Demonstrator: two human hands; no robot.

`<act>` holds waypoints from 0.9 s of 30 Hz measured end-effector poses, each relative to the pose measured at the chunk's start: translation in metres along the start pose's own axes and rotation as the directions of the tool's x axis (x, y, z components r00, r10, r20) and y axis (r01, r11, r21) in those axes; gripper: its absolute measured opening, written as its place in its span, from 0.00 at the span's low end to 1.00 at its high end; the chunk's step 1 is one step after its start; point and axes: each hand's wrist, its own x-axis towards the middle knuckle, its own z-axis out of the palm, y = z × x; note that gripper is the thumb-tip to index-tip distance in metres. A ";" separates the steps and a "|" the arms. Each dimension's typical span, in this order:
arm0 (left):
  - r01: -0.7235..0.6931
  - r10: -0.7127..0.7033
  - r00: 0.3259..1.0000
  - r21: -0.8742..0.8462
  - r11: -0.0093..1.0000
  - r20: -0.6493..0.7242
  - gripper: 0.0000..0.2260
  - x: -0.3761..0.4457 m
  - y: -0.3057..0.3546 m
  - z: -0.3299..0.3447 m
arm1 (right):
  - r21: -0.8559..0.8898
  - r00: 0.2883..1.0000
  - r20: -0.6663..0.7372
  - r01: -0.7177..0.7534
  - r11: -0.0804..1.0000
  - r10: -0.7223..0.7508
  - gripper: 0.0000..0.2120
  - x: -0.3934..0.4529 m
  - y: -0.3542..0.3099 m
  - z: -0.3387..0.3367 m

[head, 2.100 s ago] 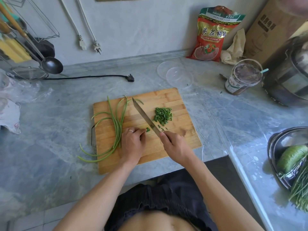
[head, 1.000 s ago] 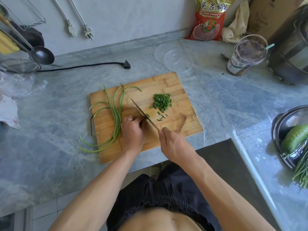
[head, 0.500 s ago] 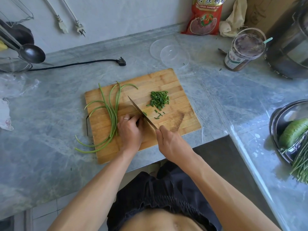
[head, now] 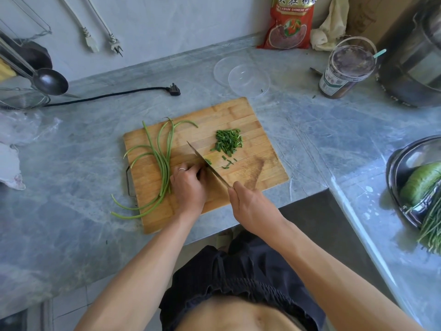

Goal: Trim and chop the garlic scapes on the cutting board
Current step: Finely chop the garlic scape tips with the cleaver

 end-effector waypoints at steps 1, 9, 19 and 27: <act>-0.002 0.002 1.000 -0.004 1.000 -0.003 0.11 0.000 0.001 0.000 | 0.011 1.000 0.007 -0.013 1.000 0.013 0.27 0.002 -0.003 -0.002; 0.014 -0.013 1.000 0.043 0.999 -0.005 0.08 -0.001 0.001 0.000 | -0.004 1.000 -0.005 -0.014 1.000 0.014 0.13 -0.006 -0.007 -0.006; 0.016 -0.016 1.000 0.013 1.000 -0.016 0.08 -0.001 0.001 0.002 | -0.003 0.995 0.058 -0.080 0.997 0.080 0.13 -0.001 -0.014 -0.013; 0.041 -0.041 0.999 0.010 0.999 -0.014 0.08 0.000 -0.003 0.007 | 0.028 0.998 0.043 -0.055 0.998 0.054 0.13 -0.006 -0.010 -0.010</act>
